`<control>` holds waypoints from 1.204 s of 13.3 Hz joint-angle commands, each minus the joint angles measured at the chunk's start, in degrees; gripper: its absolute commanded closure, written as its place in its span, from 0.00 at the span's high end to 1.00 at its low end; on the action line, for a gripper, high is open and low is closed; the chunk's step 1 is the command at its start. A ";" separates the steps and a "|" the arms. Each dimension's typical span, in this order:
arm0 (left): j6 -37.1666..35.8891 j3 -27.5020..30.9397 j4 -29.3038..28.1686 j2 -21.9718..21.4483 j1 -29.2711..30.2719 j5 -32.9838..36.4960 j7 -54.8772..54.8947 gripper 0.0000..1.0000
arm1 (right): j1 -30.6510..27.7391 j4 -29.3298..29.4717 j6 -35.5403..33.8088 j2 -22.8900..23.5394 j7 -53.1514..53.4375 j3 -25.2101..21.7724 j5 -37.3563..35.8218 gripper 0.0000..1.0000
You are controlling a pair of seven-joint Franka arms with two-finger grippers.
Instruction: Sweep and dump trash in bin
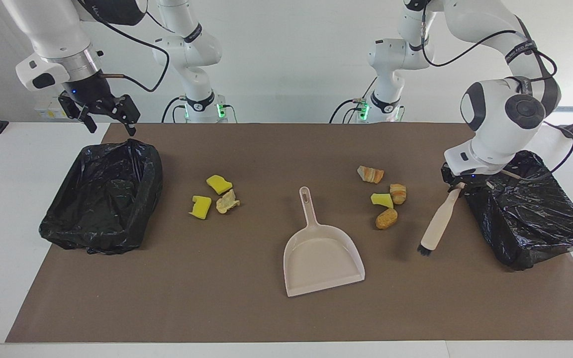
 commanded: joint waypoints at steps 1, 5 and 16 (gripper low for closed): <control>-3.69 -0.47 -2.09 -2.94 2.60 -1.16 -5.65 0.00 | 0.02 -1.38 0.37 -1.32 -0.12 -0.06 0.71 1.00; -0.03 -0.47 -14.81 -10.40 3.57 -1.16 -6.01 0.00 | 0.02 -1.38 0.45 -1.32 0.14 -0.06 0.36 1.00; 14.92 -0.74 -25.24 -11.14 -3.71 -2.48 -11.20 0.00 | 11.25 -5.77 7.55 2.18 -0.39 1.25 1.85 1.00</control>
